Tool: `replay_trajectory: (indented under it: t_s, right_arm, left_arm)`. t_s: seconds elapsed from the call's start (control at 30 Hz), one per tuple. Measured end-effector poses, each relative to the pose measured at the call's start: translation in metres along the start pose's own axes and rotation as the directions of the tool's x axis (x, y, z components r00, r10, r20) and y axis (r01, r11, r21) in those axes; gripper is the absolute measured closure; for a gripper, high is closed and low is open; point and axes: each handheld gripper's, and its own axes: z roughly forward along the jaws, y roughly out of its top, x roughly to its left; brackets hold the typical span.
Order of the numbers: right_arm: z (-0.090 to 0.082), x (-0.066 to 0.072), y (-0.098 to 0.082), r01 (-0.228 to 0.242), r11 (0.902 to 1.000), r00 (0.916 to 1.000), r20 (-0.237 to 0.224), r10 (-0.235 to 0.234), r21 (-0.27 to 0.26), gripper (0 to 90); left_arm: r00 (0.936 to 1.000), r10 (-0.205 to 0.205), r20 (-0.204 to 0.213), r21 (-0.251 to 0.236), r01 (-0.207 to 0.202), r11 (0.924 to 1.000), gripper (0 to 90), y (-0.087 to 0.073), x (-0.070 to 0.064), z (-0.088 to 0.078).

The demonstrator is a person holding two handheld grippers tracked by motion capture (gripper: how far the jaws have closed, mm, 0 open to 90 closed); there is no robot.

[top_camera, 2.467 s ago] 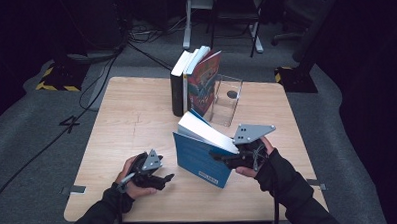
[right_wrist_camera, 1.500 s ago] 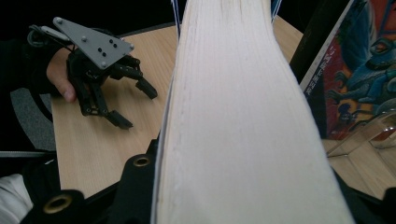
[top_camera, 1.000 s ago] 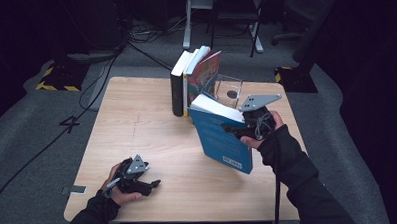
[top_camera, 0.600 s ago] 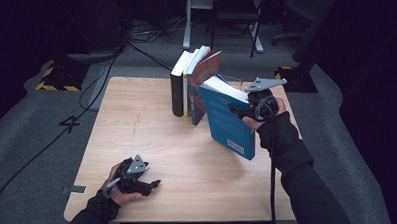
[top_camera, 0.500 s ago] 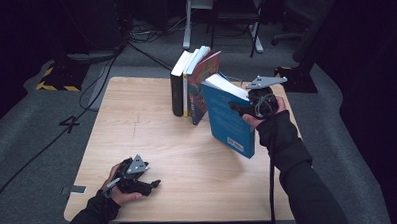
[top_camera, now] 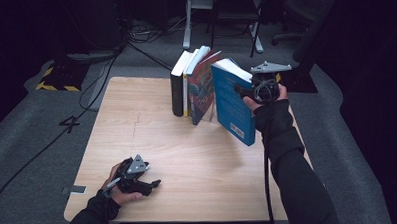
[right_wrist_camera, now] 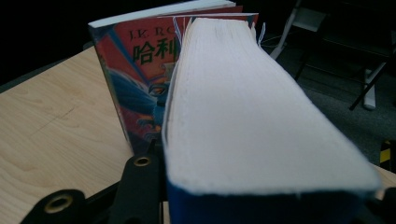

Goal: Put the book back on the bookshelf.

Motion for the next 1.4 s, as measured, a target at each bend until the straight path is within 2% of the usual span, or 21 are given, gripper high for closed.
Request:
replay_trajectory:
  t_s: [0.17,0.2,0.3,0.37,0.5,0.67,0.87,0.93,1.17,1.4]
  right_arm:
    - [0.014,-0.004,0.009,-0.038,0.9992,0.9983,0.044,0.038,-0.011,61.1]
    - [0.019,-0.008,0.011,-0.07,0.9975,0.9958,0.059,0.07,-0.014,61.0]
    - [0.027,-0.012,0.014,-0.091,0.9956,0.9927,0.077,0.092,-0.024,61.0]
    - [0.029,-0.012,0.014,-0.096,0.9951,0.9919,0.082,0.097,-0.026,61.0]
    - [0.041,-0.012,0.019,-0.1,0.9944,0.986,0.131,0.104,-0.033,60.9]
    - [0.057,-0.021,0.02,-0.123,0.9914,0.979,0.158,0.129,-0.043,60.8]
    - [0.067,-0.024,0.011,-0.123,0.9913,0.9789,0.158,0.129,-0.048,60.8]
    - [0.069,-0.026,0.006,-0.127,0.9898,0.9794,0.15,0.135,-0.065,60.8]
    - [0.063,-0.024,-0.002,-0.106,0.9911,0.9846,0.13,0.116,-0.081,60.6]
    - [0.045,-0.02,-0.02,-0.092,0.9937,0.9903,0.099,0.098,-0.065,60.3]
  left_arm:
    - [1.0,-0.001,0.001,0.0,0.001,1.0,20.3,0.0,0.0,0.0]
    - [1.0,-0.001,0.002,0.0,0.001,1.0,20.2,0.0,0.0,0.0]
    - [1.0,0.003,0.003,0.0,-0.003,1.0,20.3,0.001,-0.001,0.001]
    - [1.0,0.005,0.004,0.0,-0.005,1.0,20.3,0.001,-0.001,0.001]
    - [1.0,0.003,0.004,0.0,-0.003,1.0,20.3,0.001,-0.002,0.001]
    - [1.0,0.004,0.008,0.001,-0.005,1.0,20.4,0.002,-0.004,0.002]
    - [0.9999,0.011,0.012,0.0,-0.011,0.9999,20.4,0.002,-0.004,0.002]
    - [0.9999,0.01,0.012,-0.001,-0.01,0.9999,20.4,0.002,-0.005,0.002]
    - [0.9999,0.011,0.011,0.001,-0.011,0.9999,20.4,0.002,-0.005,0.002]
    - [0.9998,0.014,0.012,-0.001,-0.014,0.9999,20.3,0.003,-0.006,0.003]
